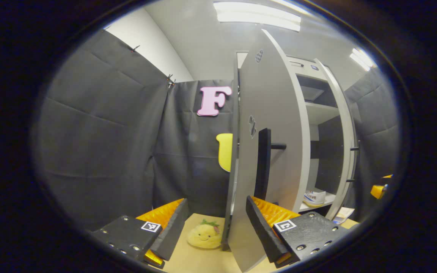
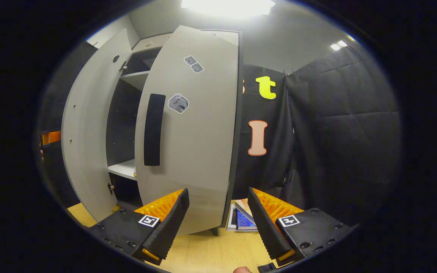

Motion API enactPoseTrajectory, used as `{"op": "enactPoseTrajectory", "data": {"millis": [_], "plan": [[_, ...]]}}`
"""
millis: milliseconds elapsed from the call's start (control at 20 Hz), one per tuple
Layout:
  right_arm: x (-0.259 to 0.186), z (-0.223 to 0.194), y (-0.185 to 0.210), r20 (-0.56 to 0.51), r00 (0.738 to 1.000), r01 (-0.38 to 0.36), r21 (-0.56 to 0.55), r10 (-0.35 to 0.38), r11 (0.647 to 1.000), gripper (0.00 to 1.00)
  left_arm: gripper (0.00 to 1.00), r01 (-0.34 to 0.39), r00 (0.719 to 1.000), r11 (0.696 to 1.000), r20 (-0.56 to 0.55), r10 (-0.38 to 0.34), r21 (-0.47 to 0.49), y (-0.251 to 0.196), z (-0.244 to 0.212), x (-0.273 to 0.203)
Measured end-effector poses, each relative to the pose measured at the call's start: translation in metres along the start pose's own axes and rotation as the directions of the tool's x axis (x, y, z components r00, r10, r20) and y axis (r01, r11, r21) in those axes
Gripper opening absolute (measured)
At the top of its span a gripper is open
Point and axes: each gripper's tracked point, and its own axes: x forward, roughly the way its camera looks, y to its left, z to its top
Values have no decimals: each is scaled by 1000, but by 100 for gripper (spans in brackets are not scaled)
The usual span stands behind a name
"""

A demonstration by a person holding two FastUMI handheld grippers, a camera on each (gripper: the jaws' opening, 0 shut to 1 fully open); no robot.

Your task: Grab one shoe with the right hand and put it into the shoe cabinet, grab the other shoe with the left hand and put it into the shoe cabinet; then close the right door with the right hand and the left door with the left hand.

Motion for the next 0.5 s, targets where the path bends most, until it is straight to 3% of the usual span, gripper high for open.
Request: {"op": "enactPoseTrajectory", "data": {"millis": [200, 350, 500], "plan": [[-3, 2, -11, 5, 1000, 8, 11, -8, 1000, 98, 90, 87, 996, 995, 14, -87, -40, -47, 0, 11], [-7, 3, -18, 8, 1000, 18, 17, -18, 1000, 98, 91, 164, 986, 987, 17, -163, -4, -81, -1, 23], [-14, 6, -16, 19, 1000, 14, 21, -15, 1000, 98, 90, 169, 985, 985, 18, -170, 41, -87, -1, 17]]}}
